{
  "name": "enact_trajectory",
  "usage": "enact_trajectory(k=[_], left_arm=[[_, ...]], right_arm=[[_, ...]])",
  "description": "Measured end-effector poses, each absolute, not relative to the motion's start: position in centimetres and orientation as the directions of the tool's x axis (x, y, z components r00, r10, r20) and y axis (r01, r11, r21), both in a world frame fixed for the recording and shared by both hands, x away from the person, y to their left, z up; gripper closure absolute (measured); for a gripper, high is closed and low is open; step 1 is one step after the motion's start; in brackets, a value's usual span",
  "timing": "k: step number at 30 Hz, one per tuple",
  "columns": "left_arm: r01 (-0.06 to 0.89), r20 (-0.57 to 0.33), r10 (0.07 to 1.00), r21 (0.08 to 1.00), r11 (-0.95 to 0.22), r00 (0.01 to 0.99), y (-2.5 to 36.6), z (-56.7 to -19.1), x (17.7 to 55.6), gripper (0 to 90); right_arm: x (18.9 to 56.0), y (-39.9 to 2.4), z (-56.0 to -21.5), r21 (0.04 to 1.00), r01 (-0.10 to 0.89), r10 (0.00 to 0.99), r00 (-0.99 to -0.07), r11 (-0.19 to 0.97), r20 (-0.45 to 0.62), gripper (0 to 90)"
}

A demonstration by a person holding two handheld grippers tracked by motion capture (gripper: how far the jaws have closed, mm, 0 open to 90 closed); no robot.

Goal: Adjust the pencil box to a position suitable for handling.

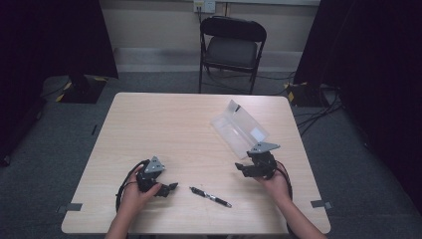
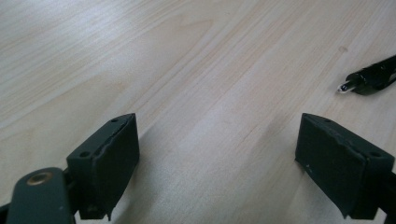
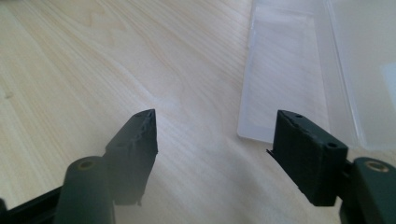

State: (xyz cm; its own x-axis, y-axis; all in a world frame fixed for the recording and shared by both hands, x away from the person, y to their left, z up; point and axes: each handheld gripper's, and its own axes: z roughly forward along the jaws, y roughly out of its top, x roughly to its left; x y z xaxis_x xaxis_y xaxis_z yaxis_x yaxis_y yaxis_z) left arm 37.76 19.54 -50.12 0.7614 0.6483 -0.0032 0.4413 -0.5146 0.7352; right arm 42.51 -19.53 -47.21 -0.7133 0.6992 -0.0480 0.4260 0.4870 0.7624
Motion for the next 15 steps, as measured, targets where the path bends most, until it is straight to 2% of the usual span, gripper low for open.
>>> enact_trajectory(k=[6, 15], left_arm=[[0.441, -0.003, 0.648, 0.735, -0.514, 0.761, 19.5, -50.1, 37.8, 13.3], [0.441, -0.004, 0.649, 0.736, -0.513, 0.761, 19.5, -50.1, 37.8, 13.3]], right_arm=[[43.9, -18.8, -47.2, 0.766, 0.411, 0.705, -0.705, 0.494, -0.077, 41.7], [45.5, -17.9, -47.0, 0.767, 0.432, 0.72, -0.692, 0.474, -0.054, 47.8]])
